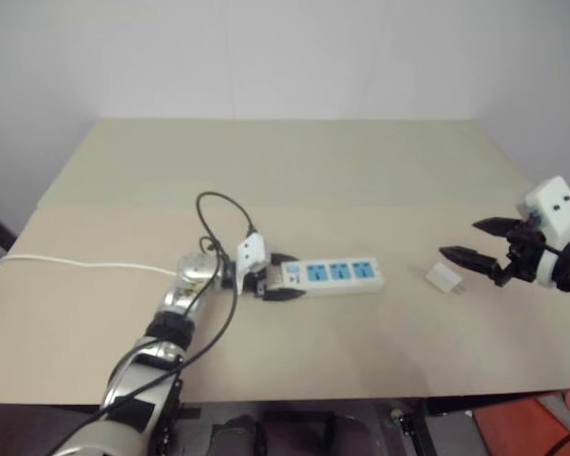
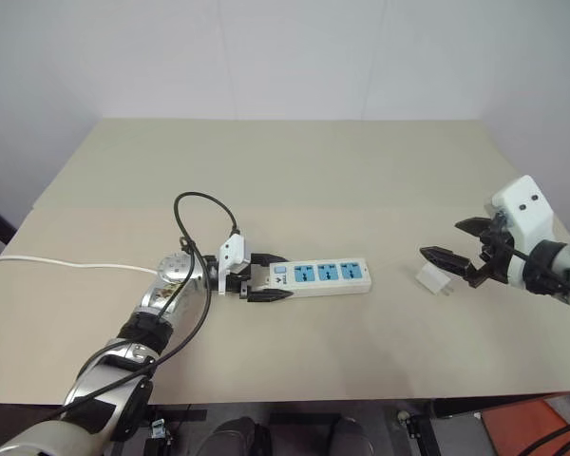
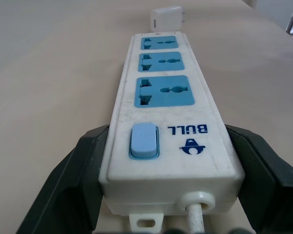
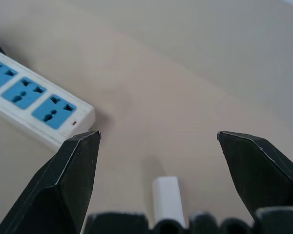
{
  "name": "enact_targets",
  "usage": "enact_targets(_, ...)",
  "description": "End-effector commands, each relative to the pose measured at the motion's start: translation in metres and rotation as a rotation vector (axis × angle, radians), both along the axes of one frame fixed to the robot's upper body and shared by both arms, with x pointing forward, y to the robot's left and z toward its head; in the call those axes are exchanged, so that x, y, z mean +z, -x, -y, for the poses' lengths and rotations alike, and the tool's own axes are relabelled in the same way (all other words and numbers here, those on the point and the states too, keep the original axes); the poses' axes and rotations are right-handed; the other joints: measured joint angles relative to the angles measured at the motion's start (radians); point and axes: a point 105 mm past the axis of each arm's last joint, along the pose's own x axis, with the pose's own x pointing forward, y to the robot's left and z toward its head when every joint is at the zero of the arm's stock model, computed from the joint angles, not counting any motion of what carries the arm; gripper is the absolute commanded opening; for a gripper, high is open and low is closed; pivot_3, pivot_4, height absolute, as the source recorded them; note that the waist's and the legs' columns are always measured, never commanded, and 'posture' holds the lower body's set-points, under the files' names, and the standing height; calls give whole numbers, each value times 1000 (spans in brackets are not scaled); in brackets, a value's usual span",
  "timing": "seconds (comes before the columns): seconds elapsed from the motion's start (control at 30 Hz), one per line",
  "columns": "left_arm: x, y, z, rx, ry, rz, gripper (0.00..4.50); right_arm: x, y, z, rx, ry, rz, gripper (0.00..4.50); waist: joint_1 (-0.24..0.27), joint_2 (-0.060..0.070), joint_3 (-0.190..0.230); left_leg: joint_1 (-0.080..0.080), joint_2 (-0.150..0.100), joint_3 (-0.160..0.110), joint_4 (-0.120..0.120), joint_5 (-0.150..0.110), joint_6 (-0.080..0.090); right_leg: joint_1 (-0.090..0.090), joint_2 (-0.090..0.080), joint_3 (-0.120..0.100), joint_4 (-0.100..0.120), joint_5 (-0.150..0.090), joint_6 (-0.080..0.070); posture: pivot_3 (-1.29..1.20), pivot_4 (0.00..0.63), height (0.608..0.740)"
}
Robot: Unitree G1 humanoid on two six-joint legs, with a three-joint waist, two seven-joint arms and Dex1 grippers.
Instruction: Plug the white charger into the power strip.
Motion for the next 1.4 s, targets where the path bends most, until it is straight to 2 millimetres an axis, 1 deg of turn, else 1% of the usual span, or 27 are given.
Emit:
enact_targets(0.03, 12, 0, 11, -50, 1, 81, 3268, 15, -10, 12, -93, 32, -23, 4500, -1, 0, 0, 0, 0, 0, 0, 0, 0, 0, 0, 0, 0, 0, 0, 0, 150, 740)
enact_targets(0.1, 10, 1, 13, -71, -14, 85, 3268, 23, -17, 13, -120, 25, -54, 4500, -2, 0, 0, 0, 0, 0, 0, 0, 0, -1, 0, 0, 0, 0, 0, 0, 150, 740)
enact_targets(0.2, 1, 2, 13, -91, -60, 92, 3268, 34, -26, 15, -156, 40, -115, 4500, -3, 0, 0, -2, 0, -1, 0, 0, 0, -2, -1, -1, 0, 0, 0, 0, 150, 740)
enact_targets(0.4, -8, 3, 17, -92, -75, 77, 3268, 40, -38, 17, -167, 82, -228, 4500, -1, 0, 0, -5, 0, -1, 1, -1, 2, -3, -1, -2, -3, 0, 0, 0, 150, 740)
enact_targets(0.63, -7, 1, 20, -61, -16, -16, 3268, 30, -48, 21, -99, 180, -282, 4500, 0, 0, 0, -6, -1, 0, 3, -2, 4, -2, -3, -2, -4, 2, 3, 0, 150, 740)
enact_targets(0.7, -8, 2, 18, -60, -24, -25, 3268, 28, -50, 17, -64, 196, -295, 4500, -2, 0, 0, -6, -1, 0, 3, -2, 4, -2, -3, -2, -4, 2, 3, 0, 150, 740)
enact_targets(0.9, -9, 2, 15, -66, -40, -32, 3268, 21, -52, 9, -7, 210, -322, 4500, -3, 0, 0, -5, -1, 0, 4, -2, 3, -2, -3, -2, -2, 2, 3, 0, 150, 740)
enact_targets(1.03, -9, 2, 16, -75, -44, -36, 3268, 6, -52, 10, 25, 249, -380, 4500, -3, 1, 0, -5, -1, 0, 4, -2, 3, -2, -3, -2, -2, 2, 3, 0, 150, 740)
enact_targets(1.2, -8, 3, 18, -90, -50, -37, 3268, 0, -58, 9, 43, 276, -426, 4500, -5, 1, 0, -5, -1, 0, 4, -2, 3, -2, -3, -2, -2, 2, 3, 0, 150, 740)
enact_targets(1.3, -8, 3, 18, -91, -51, -37, 3268, -5, -61, 6, 68, 305, -468, 4500, -5, 1, 0, -5, -1, 0, 4, -2, 3, -2, -3, -2, -2, 2, 3, 0, 150, 740)
enact_targets(1.4, -9, 4, 18, -95, -53, -38, 3268, -7, -65, 1, 82, 296, -513, 4500, -5, 1, 0, -5, -1, 0, 4, -2, 3, -2, -3, -2, -2, 2, 3, 0, 150, 740)
